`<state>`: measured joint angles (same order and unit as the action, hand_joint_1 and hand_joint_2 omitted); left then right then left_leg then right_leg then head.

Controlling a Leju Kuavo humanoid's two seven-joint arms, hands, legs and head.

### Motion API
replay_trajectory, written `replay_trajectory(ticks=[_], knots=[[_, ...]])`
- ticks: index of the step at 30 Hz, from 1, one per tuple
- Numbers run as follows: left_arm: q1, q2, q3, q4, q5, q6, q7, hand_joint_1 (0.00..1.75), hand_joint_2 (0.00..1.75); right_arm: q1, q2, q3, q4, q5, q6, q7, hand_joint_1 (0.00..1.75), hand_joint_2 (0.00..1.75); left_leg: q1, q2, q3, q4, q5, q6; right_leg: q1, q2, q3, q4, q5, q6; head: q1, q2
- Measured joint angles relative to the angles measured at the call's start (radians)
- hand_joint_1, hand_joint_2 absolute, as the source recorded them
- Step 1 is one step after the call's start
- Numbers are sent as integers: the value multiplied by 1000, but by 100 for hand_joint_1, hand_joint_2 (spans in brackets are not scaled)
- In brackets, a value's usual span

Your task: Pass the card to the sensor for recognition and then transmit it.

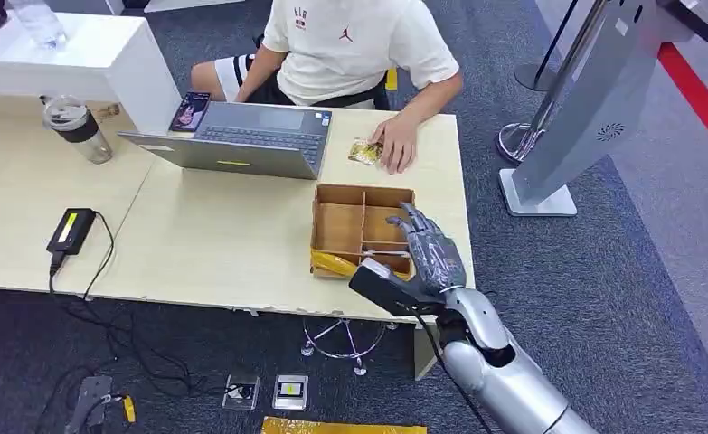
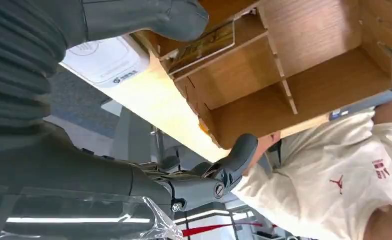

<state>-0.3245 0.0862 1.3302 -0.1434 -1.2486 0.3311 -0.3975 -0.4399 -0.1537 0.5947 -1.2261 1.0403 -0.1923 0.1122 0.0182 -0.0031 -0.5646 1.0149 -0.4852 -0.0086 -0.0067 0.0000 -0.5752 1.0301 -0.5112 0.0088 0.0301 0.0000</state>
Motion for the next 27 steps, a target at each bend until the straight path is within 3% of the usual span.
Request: replay_trajectory(ticks=[5, 12, 17, 27], knots=[[-4, -4, 0, 0, -8, 0, 0, 0, 175, -1, 0, 0, 25, 0, -1, 4, 58, 175, 0, 0, 0, 0, 0, 0, 0, 0, 0, 0, 0, 0, 0, 0], [-8, -6, -1, 0, -10, 0, 3, 0, 175, -1, -2, 0, 43, 4, 16, 13, 51, 175, 0, 0, 0, 0, 0, 0, 0, 0, 0, 0, 0, 0, 0, 0], [-14, -6, -4, 0, -10, 1, 9, 0, 175, -24, -12, -3, 55, -5, 46, -29, 49, 175, 0, 0, 0, 0, 0, 0, 0, 0, 0, 0, 0, 0, 0, 0], [-17, -8, -17, 0, -10, 0, 11, 0, 175, -47, -17, -5, 73, -1, 49, -43, 52, 175, 0, 0, 0, 0, 0, 0, 0, 1, 0, 0, 0, 0, 0, 0]])
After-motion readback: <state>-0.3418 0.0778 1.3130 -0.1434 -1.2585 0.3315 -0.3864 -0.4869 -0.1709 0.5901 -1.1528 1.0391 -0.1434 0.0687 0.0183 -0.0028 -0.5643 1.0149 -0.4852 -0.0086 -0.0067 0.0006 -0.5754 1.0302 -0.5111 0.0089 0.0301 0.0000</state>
